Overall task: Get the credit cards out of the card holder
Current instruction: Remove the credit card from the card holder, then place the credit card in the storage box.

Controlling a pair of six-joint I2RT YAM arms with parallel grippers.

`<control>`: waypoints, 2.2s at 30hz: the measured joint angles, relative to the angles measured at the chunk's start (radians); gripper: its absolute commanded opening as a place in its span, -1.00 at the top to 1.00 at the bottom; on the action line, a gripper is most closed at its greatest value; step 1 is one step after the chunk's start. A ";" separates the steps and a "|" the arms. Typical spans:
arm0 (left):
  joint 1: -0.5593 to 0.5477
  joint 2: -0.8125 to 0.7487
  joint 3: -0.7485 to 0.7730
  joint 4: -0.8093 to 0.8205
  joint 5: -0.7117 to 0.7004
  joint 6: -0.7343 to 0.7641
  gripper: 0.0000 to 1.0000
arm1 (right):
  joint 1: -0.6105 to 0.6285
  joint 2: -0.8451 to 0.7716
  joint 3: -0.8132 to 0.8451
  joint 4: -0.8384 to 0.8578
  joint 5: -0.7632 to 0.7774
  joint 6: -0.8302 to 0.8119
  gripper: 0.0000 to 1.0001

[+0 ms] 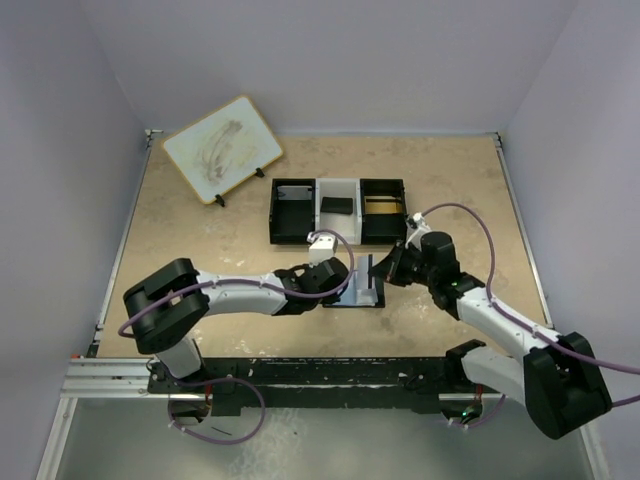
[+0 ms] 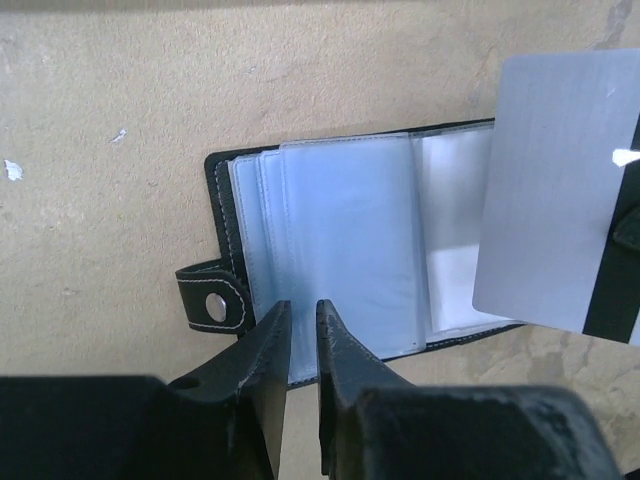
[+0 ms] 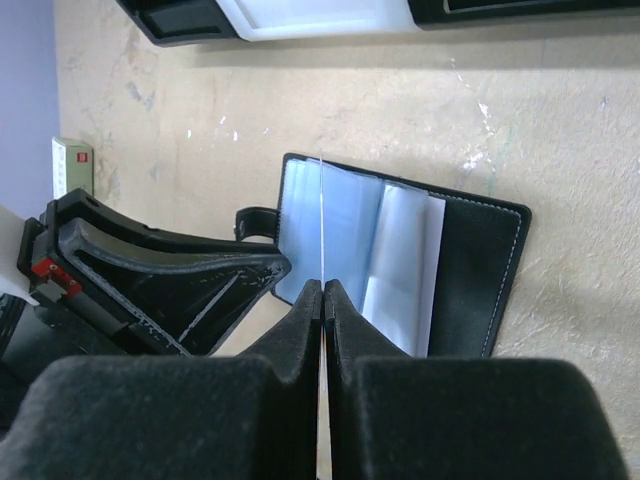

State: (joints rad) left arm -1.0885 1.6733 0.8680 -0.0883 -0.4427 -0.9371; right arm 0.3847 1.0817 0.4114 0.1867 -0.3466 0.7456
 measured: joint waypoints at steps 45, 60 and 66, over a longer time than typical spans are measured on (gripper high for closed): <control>0.818 -0.726 -0.013 -0.606 -0.192 0.373 -0.43 | 0.174 0.755 1.228 -0.506 -0.126 -1.270 1.00; 0.818 -0.718 -0.013 -0.598 -0.235 0.373 -0.42 | 0.191 1.162 1.715 -0.790 -0.123 -1.401 1.00; 0.818 -0.706 -0.013 -0.589 -0.235 0.373 -0.41 | 0.226 1.188 1.754 -0.819 -0.121 -1.407 1.00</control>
State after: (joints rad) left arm -0.2707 0.9668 0.8555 -0.6777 -0.6777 -0.5636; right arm 0.6109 2.2696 2.1658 -0.6319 -0.4671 -0.6609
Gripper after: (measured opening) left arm 0.711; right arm 0.007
